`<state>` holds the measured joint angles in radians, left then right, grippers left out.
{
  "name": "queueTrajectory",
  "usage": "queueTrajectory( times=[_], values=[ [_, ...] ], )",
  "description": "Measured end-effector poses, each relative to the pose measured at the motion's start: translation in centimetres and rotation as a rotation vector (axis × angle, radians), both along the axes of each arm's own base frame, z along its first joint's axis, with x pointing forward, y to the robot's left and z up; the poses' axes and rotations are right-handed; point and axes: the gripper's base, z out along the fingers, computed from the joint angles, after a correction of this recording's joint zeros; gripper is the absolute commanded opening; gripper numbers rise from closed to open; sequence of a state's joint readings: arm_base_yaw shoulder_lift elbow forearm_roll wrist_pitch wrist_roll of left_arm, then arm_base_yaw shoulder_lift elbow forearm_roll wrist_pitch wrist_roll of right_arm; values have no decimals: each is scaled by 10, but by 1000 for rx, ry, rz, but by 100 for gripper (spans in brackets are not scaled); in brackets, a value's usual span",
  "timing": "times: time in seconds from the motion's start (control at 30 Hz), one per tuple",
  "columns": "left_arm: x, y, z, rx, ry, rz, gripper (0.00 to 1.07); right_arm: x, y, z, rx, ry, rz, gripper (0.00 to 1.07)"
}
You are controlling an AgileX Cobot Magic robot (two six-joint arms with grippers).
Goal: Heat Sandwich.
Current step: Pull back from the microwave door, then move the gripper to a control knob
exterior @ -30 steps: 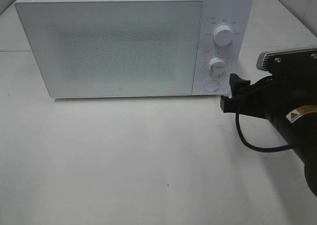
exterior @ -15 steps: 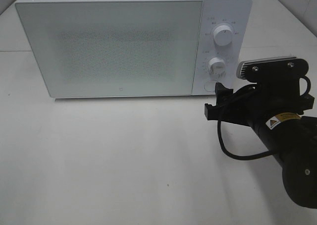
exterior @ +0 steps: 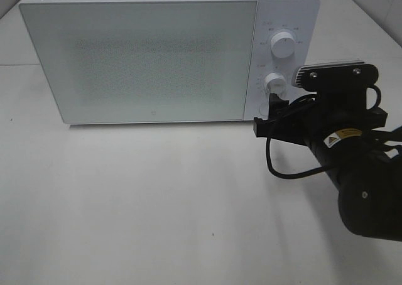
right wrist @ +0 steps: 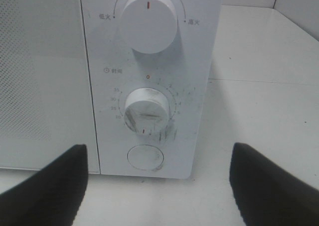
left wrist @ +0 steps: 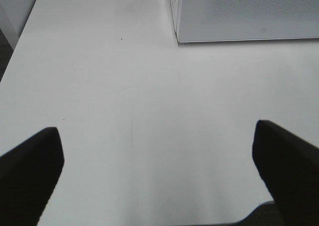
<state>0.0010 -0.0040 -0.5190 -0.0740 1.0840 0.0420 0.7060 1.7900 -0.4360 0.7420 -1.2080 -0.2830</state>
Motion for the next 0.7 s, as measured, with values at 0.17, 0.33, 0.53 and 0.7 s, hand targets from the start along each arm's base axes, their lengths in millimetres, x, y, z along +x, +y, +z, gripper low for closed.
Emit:
queueTrajectory(
  times=[0.17, 0.33, 0.53, 0.7],
  values=[
    [0, 0, 0, 0, 0, 0, 98, 15, 5, -6, -2, -2, -8, 75],
    [0, 0, 0, 0, 0, 0, 98, 31, 8, -9, 3, -15, -24, 75],
    [0, 0, 0, 0, 0, 0, 98, 48, 13, -10, 10, -40, -20, 75],
    [0, 0, 0, 0, 0, 0, 98, 61, 18, -18, 25, -44, -29, 75]
  ],
)
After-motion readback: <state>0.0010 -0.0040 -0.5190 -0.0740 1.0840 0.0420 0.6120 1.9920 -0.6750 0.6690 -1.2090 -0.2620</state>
